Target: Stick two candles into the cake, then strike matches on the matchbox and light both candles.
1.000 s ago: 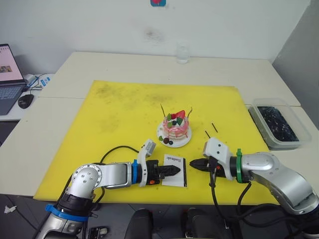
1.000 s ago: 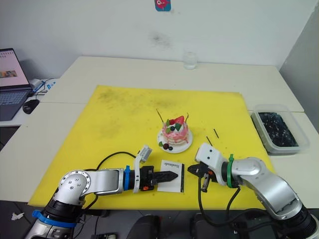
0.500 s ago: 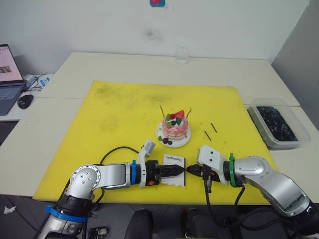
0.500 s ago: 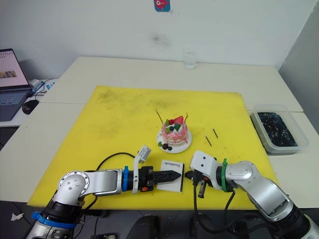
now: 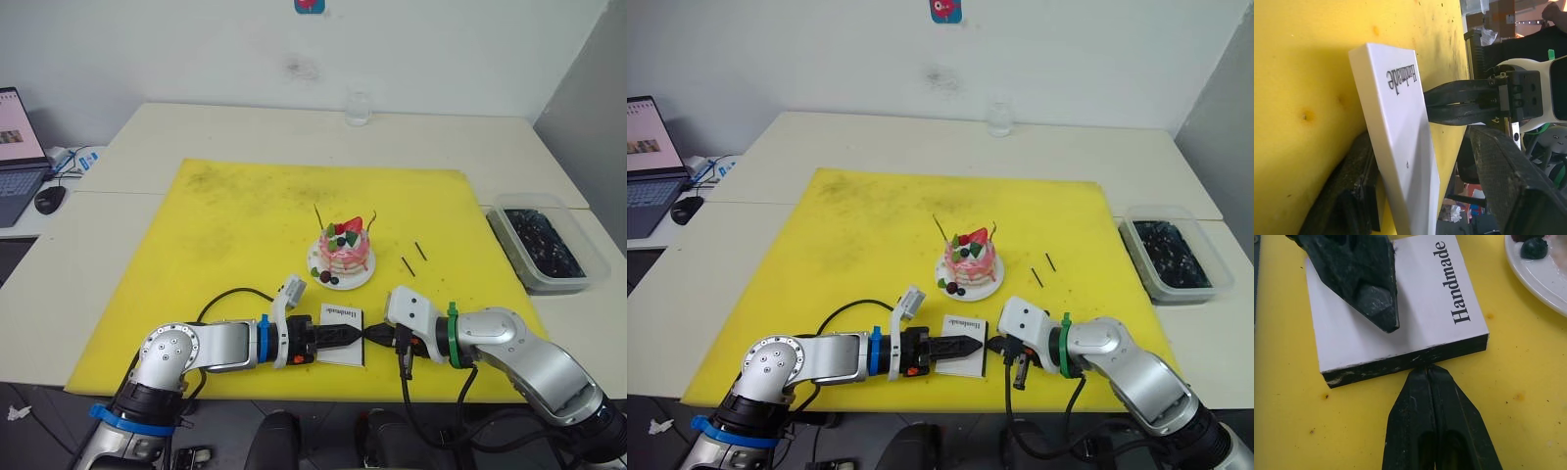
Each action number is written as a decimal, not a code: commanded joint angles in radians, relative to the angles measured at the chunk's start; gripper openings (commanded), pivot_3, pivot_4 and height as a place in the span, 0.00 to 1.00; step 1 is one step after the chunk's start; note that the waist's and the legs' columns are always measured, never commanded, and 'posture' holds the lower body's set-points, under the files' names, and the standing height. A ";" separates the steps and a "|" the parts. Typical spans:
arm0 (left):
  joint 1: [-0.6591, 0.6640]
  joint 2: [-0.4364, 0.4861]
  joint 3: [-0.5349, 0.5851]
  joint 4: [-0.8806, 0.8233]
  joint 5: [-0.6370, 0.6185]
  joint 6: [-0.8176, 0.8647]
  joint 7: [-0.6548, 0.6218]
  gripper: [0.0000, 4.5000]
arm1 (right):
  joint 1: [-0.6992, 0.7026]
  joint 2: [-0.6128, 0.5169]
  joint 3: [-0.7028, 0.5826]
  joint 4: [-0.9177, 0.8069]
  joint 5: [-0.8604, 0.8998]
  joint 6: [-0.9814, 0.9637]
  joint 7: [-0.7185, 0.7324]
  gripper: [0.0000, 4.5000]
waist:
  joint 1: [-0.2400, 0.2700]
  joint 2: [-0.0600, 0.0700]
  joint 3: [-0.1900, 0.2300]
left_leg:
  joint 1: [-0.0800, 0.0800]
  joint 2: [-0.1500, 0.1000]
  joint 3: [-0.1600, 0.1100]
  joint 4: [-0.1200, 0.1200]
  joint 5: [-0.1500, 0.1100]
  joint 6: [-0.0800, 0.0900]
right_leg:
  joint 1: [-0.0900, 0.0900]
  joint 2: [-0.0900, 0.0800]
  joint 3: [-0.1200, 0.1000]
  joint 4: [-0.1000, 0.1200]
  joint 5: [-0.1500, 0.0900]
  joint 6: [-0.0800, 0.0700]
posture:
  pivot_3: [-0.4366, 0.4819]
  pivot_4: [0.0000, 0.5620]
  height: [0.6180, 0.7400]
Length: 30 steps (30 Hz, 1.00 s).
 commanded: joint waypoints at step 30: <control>0.078 0.011 0.069 -0.227 0.319 -0.094 -0.400 0.00 | 0.059 -0.053 -0.231 -0.138 0.106 0.021 0.012 0.00 | 0.000 0.000 0.001 | -0.002 0.000 0.000 -0.001 0.000 0.000 | -0.001 0.000 -0.001 -0.001 -0.002 -0.003 | 0.48 0.27 1.00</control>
